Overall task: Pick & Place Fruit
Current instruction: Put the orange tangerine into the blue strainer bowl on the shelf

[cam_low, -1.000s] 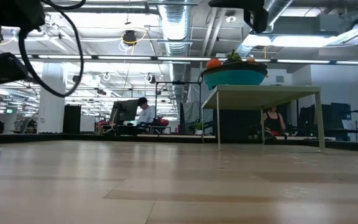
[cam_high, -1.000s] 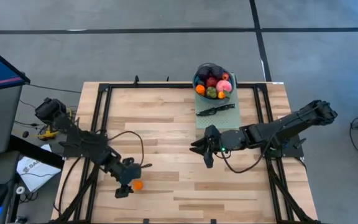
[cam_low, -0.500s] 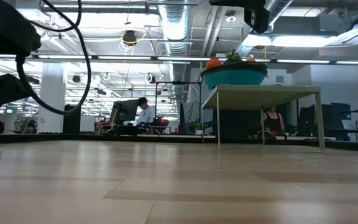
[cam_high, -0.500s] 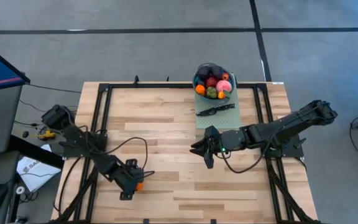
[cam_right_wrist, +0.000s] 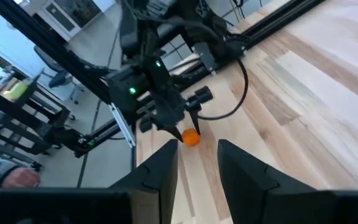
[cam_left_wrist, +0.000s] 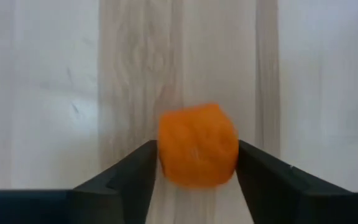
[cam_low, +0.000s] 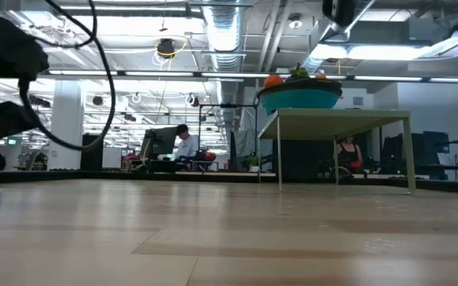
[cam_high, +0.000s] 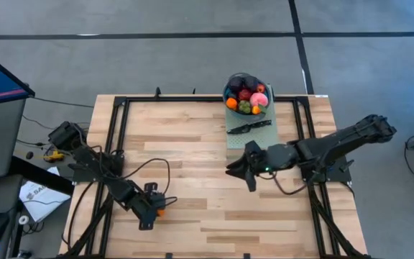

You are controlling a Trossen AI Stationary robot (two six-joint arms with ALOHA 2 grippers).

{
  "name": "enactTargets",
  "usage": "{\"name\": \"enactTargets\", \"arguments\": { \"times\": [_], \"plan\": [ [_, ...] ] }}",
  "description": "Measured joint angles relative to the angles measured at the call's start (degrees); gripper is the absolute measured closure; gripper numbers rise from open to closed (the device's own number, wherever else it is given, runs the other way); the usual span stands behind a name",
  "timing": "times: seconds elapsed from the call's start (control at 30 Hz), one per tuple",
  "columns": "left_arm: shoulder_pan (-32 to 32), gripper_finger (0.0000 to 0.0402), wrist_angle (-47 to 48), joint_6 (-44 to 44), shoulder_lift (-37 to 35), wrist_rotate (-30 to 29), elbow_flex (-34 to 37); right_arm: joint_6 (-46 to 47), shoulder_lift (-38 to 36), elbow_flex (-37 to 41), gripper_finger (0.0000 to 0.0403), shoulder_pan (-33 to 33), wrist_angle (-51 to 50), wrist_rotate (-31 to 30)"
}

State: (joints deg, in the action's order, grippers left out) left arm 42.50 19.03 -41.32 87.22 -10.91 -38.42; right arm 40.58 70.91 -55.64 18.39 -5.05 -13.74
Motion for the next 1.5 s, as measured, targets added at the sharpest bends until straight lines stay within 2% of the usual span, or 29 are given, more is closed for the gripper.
{"name": "enactTargets", "arguments": {
  "times": [0.2,0.3,0.5,0.7,0.9,1.1,1.23,1.5],
  "plan": [
    [-1.0,0.0255,-0.1,0.3,-0.2,1.9,0.5,0.2,-5.9,0.0,0.0294,0.1,-4.1,0.2],
    [-3.3,0.0273,-1.7,0.5,-0.7,2.0,0.0,1.2,-9.0,0.0,0.0294,0.7,-7.4,0.2],
    [-11.1,0.0269,-10.6,7.5,-0.6,2.0,-0.1,5.0,-13.0,0.0,0.0294,3.9,-17.0,0.2],
    [-22.7,0.0268,-16.4,18.2,1.5,1.9,-3.4,11.5,-13.4,0.0,0.0294,9.7,-28.2,-1.1],
    [-31.1,0.0268,-17.4,24.2,11.6,6.2,-14.2,18.5,-10.4,0.0,0.0294,15.7,-34.6,-5.5],
    [-32.7,0.0266,-17.7,27.9,21.1,11.9,-23.9,24.5,-5.9,0.0,0.0294,20.4,-37.7,-7.3],
    [-32.6,0.0265,-17.7,28.8,23.7,13.2,-26.6,28.1,-1.9,0.0,0.0294,22.1,-38.5,-7.4],
    [-32.6,0.0264,-17.8,28.7,24.3,13.2,-25.6,30.5,6.2,0.0,0.0294,21.4,-38.0,-7.3]
  ]
}}
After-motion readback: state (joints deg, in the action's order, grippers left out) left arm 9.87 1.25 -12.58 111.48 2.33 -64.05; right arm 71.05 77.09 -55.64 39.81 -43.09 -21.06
